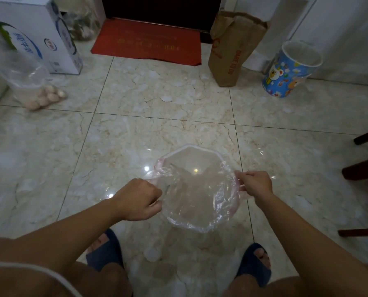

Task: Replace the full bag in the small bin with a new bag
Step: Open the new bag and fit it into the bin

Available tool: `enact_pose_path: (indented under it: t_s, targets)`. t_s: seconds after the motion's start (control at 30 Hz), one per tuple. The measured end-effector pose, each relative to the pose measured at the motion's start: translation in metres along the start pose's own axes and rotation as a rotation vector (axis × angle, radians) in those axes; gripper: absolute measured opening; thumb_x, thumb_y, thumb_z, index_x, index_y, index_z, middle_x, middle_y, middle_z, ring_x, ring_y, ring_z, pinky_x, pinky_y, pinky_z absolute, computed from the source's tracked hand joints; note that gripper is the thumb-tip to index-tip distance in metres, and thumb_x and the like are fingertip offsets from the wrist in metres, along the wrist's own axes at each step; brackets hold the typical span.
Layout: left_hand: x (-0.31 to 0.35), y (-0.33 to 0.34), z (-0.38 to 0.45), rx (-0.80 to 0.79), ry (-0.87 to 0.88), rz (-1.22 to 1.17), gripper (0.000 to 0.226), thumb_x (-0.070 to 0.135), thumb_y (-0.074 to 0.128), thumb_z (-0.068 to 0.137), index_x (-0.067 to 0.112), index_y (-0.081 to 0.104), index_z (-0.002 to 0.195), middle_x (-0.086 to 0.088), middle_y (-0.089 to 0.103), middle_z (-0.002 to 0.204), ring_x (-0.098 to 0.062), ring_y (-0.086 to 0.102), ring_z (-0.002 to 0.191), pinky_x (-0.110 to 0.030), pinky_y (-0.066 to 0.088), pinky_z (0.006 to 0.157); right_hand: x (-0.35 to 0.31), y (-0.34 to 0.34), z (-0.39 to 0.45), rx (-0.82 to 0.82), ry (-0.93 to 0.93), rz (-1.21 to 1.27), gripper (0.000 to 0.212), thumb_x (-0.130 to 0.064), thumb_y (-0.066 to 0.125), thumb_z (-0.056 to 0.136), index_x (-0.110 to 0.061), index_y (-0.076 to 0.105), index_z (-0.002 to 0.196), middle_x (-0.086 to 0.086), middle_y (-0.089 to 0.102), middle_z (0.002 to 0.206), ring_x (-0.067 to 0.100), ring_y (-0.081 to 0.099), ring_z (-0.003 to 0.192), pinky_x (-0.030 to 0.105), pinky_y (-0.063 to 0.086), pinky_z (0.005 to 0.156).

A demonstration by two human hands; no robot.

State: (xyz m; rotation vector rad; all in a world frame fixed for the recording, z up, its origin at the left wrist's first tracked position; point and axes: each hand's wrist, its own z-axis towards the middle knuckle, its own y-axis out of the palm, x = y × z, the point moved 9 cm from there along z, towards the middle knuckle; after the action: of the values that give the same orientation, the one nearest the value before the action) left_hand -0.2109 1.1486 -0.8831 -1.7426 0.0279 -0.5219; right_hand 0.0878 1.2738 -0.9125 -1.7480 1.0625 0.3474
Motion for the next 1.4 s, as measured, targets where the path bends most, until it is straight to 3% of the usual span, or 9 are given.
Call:
enact_pose_path:
  t_s: [0.1, 0.23, 0.33, 0.57, 0.77, 0.97, 1.13, 1.3, 1.4]
  targets:
    - [-0.006, -0.007, 0.001, 0.093, -0.093, -0.103, 0.029, 0.040, 0.045, 0.089, 0.020, 0.053, 0.069, 0.007, 0.053, 0.052, -0.012, 0.049, 0.043, -0.023, 0.038, 0.047, -0.011, 0.001, 0.006, 0.054, -0.097, -0.232, 0.033, -0.038, 0.070, 0.083, -0.010, 0.071, 0.066, 0.009, 0.071, 0.064, 0.022, 0.068, 0.060, 0.036, 0.058, 0.065]
    - [-0.031, -0.006, 0.001, 0.122, -0.419, -0.432, 0.010, 0.030, 0.064, 0.086, 0.025, 0.055, 0.083, 0.005, 0.063, 0.059, -0.007, 0.058, 0.052, -0.021, 0.046, 0.053, -0.042, 0.004, -0.004, 0.161, -0.326, -0.512, 0.022, -0.035, 0.062, 0.090, -0.016, 0.070, 0.081, -0.001, 0.068, 0.071, 0.016, 0.062, 0.065, 0.027, 0.048, 0.062]
    - [-0.047, -0.002, 0.002, 0.156, -0.557, -0.557, 0.011, 0.025, 0.069, 0.082, 0.024, 0.058, 0.083, -0.001, 0.066, 0.056, -0.011, 0.063, 0.051, -0.025, 0.051, 0.057, -0.059, 0.013, -0.015, 0.168, -0.515, -0.524, 0.012, -0.025, 0.061, 0.093, -0.017, 0.069, 0.097, -0.002, 0.070, 0.085, 0.013, 0.059, 0.070, 0.026, 0.045, 0.065]
    - [-0.074, 0.006, -0.002, 0.256, -0.810, -0.826, 0.020, 0.018, 0.075, 0.081, 0.008, 0.058, 0.082, -0.012, 0.069, 0.054, -0.030, 0.069, 0.052, -0.040, 0.060, 0.055, -0.077, 0.045, -0.031, 0.056, -0.818, -0.457, 0.031, -0.032, 0.062, 0.087, -0.016, 0.066, 0.113, -0.001, 0.068, 0.104, 0.018, 0.063, 0.088, 0.038, 0.051, 0.085]
    - [-0.094, 0.012, -0.003, 0.268, -0.952, -0.993, 0.028, 0.027, 0.078, 0.081, 0.015, 0.057, 0.097, -0.017, 0.069, 0.064, -0.024, 0.065, 0.053, -0.033, 0.058, 0.052, -0.087, 0.081, -0.054, -0.035, -1.101, -0.694, 0.037, -0.030, 0.066, 0.081, -0.016, 0.067, 0.115, -0.002, 0.068, 0.108, 0.020, 0.057, 0.103, 0.036, 0.041, 0.092]
    - [-0.107, 0.002, 0.002, 0.349, -0.978, -0.990, 0.015, 0.017, 0.071, 0.088, 0.002, 0.069, 0.083, -0.016, 0.063, 0.054, -0.025, 0.061, 0.047, -0.030, 0.053, 0.049, -0.106, 0.085, -0.051, 0.013, -1.138, -0.600, 0.005, -0.017, 0.071, 0.085, -0.015, 0.074, 0.089, -0.001, 0.071, 0.085, 0.022, 0.059, 0.078, 0.036, 0.050, 0.071]
    - [-0.119, 0.001, 0.008, 0.324, -1.042, -0.956, 0.016, 0.016, 0.071, 0.087, 0.002, 0.070, 0.079, -0.011, 0.059, 0.057, -0.022, 0.055, 0.045, -0.025, 0.044, 0.045, -0.102, 0.103, -0.073, -0.130, -1.238, -0.834, 0.062, -0.068, 0.054, 0.082, -0.018, 0.062, 0.119, -0.004, 0.065, 0.106, 0.018, 0.058, 0.093, 0.034, 0.048, 0.085]
    - [-0.131, -0.001, 0.014, 0.307, -1.074, -0.832, 0.015, 0.016, 0.069, 0.087, 0.004, 0.073, 0.079, -0.003, 0.059, 0.061, -0.021, 0.055, 0.049, -0.025, 0.042, 0.049, -0.105, 0.119, -0.080, -0.087, -1.324, -0.903, 0.026, -0.022, 0.071, 0.081, -0.014, 0.065, 0.105, 0.004, 0.066, 0.095, 0.023, 0.056, 0.079, 0.038, 0.050, 0.071]
    - [-0.137, -0.007, 0.014, 0.230, -1.090, -0.538, 0.017, 0.015, 0.063, 0.087, 0.010, 0.074, 0.075, -0.005, 0.071, 0.073, -0.023, 0.065, 0.061, -0.034, 0.057, 0.063, -0.118, 0.098, -0.057, -0.033, -1.013, -0.590, 0.012, -0.020, 0.072, 0.083, -0.018, 0.069, 0.094, -0.004, 0.065, 0.088, 0.015, 0.057, 0.077, 0.031, 0.051, 0.067]
